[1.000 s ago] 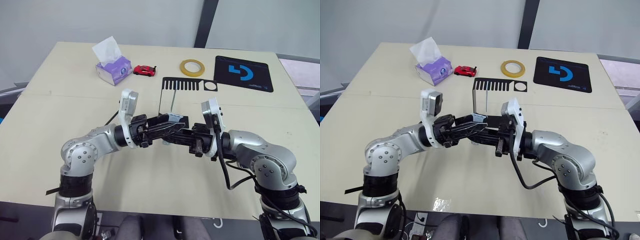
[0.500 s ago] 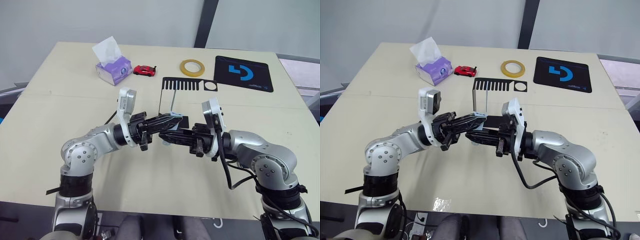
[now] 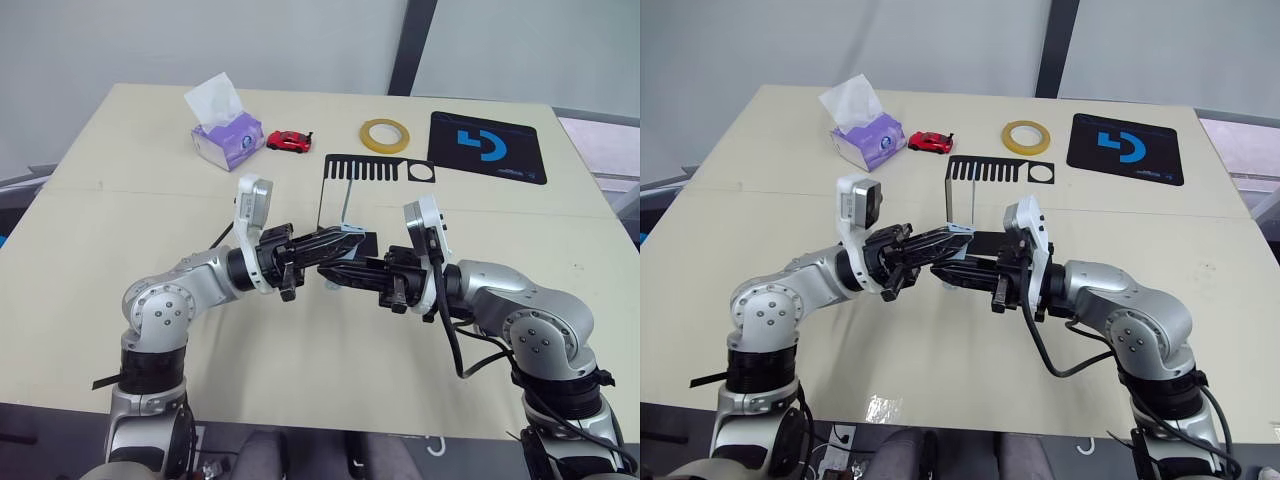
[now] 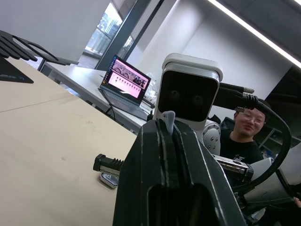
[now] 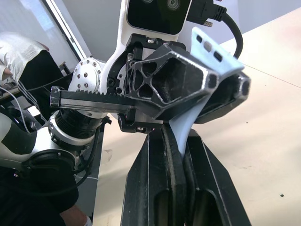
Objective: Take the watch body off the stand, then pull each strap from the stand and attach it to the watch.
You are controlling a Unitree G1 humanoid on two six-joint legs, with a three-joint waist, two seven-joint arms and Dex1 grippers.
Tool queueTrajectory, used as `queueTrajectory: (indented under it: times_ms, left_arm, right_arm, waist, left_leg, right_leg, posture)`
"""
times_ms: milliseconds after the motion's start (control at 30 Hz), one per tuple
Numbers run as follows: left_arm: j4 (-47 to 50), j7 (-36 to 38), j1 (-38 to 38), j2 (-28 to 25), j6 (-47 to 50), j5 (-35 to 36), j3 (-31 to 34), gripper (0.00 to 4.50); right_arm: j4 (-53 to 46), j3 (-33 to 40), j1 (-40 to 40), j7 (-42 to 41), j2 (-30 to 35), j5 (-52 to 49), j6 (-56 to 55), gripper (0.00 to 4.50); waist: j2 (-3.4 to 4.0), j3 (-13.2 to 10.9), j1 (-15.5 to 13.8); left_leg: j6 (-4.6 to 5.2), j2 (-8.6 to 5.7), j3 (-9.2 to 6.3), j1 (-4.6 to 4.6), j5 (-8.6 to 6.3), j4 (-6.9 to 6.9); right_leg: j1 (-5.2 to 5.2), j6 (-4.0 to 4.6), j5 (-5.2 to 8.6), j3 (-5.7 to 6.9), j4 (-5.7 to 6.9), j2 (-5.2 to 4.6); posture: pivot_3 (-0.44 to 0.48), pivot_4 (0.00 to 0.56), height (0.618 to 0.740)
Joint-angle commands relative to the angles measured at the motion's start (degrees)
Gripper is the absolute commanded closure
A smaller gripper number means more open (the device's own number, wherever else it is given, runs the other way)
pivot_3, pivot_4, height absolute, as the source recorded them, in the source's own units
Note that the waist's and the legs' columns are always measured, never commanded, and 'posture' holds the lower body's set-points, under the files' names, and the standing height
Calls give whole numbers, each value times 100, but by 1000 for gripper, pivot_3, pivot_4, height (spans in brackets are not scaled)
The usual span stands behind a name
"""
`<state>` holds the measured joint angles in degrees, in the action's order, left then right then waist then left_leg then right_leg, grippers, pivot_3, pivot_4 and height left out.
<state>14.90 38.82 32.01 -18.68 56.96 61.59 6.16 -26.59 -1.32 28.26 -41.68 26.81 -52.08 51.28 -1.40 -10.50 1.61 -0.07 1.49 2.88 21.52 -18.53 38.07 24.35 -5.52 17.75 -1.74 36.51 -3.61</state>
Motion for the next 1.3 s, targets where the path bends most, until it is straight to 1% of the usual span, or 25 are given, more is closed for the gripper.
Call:
queueTrajectory:
  times_ms: [33,133,200,233,333,367,467,600,667,767,800,867,1000,1067,1167,1300]
  left_arm:
    - [126,33,75,28,0,181,-43,4418]
    - [129,33,83,25,-4,175,-43,4418]
    - [135,31,102,15,-9,165,-44,4500]
    - [125,42,119,0,-22,145,-42,4500]
    - [97,72,187,-73,-50,113,-14,4500]
    - [96,78,205,-91,-57,106,-10,4500]
    - [140,290,270,-324,-87,22,-19,4500]
    - [207,581,300,-626,-207,-154,-124,4500]
    - [258,905,280,-866,-378,-395,-263,4500]
    - [301,1451,226,-1210,-783,-868,-559,4500]
    - [315,1711,207,-1339,-1037,-1120,-728,4500]
    - [301,2067,188,-1497,-1433,-1491,-965,4500]
    - [156,2490,184,-1598,-2027,-2012,-1230,4500]
    - [27,2737,196,-1641,-2320,-2243,-1340,4500]
    - [-195,3014,240,-1619,-2739,-2559,-1479,4500]
    - [-505,3222,283,-1522,-3410,-3054,-1627,4500]
  right_arm:
    - [-173,109,102,48,26,-19,-149,4500]
    - [-190,90,96,67,16,112,-263,4500]
    - [-202,118,91,55,24,87,-269,3750]
    - [-223,148,85,37,48,42,-255,3524]
    - [-406,297,-1,32,199,-154,-160,2123]
    - [-455,331,-22,51,243,-204,-138,1537]
    - [-856,639,-327,313,527,-388,-9,34]
    - [-1471,1191,-1018,841,883,-617,81,34]
    - [-1795,1540,-1456,1184,997,-815,100,34]
    - [-2410,2283,-2431,1920,1025,-1060,123,34]
    - [-2699,2625,-2959,2270,957,-1110,98,34]
    - [-3104,3078,-3785,2744,858,-1153,-16,34]
    - [-3339,3527,-5037,3329,817,-1153,-470,34]
    - [-3341,3530,-5676,3672,723,-1055,-839,34]
    - [-3341,3128,-6397,4038,694,-646,-1375,34]
    - [-3341,2526,-6752,4685,461,58,-1555,34]
  waist:
    - [0,0,0]
    - [0,0,0]
    - [0,0,-2]
    - [0,0,-2]
    - [0,0,-2]
    - [0,0,-4]
    - [0,0,-3]
    - [0,0,-11]
    - [-1,0,-14]
    - [-1,0,-16]
    - [-1,0,-33]
    - [1,-1,-36]
    - [1,-1,-29]
    - [1,-1,-1]
    - [1,-1,-5]
    - [1,0,0]
  left_leg:
    - [0,0,0,0,0,0]
    - [0,0,0,0,0,0]
    - [0,0,0,0,0,0]
    - [0,0,0,0,0,0]
    - [-1,-1,0,0,0,0]
    - [0,-1,0,0,0,0]
    - [0,0,-1,0,0,-1]
    - [-1,0,0,2,0,-2]
    - [0,-1,0,3,0,-2]
    - [0,-1,2,2,0,-2]
    - [1,1,0,-2,1,-10]
    - [-16,3,-1,-2,11,-14]
    - [8,2,5,-7,3,-16]
    - [20,2,7,-33,-2,-16]
    - [25,7,4,-46,-6,-24]
    - [25,8,5,-46,-6,-24]
  right_leg:
    - [0,0,0,0,0,0]
    - [0,0,0,0,0,0]
    - [0,0,0,0,0,0]
    - [0,0,0,0,0,0]
    - [0,0,0,0,0,0]
    - [0,0,0,0,0,0]
    - [0,0,0,1,-1,0]
    - [0,0,0,0,-5,0]
    - [-2,0,0,-1,-9,-2]
    - [-4,0,0,-3,-10,0]
    - [-5,1,1,-3,-10,3]
    - [-5,5,3,-3,-12,7]
    - [-28,2,1,-8,-49,6]
    - [-62,-3,-1,-11,-60,6]
    - [-74,1,1,-9,-66,8]
    - [-73,1,1,-12,-66,9]
  posture:
    - [0,150,738]
    - [0,150,738]
    - [0,150,738]
    - [0,150,738]
    - [0,150,738]
    - [0,150,738]
    - [0,150,738]
    - [0,150,738]
    - [0,150,738]
    - [0,150,738]
    - [0,150,738]
    - [0,150,738]
    - [0,150,738]
    - [0,150,738]
    - [0,150,738]
    - [0,150,738]
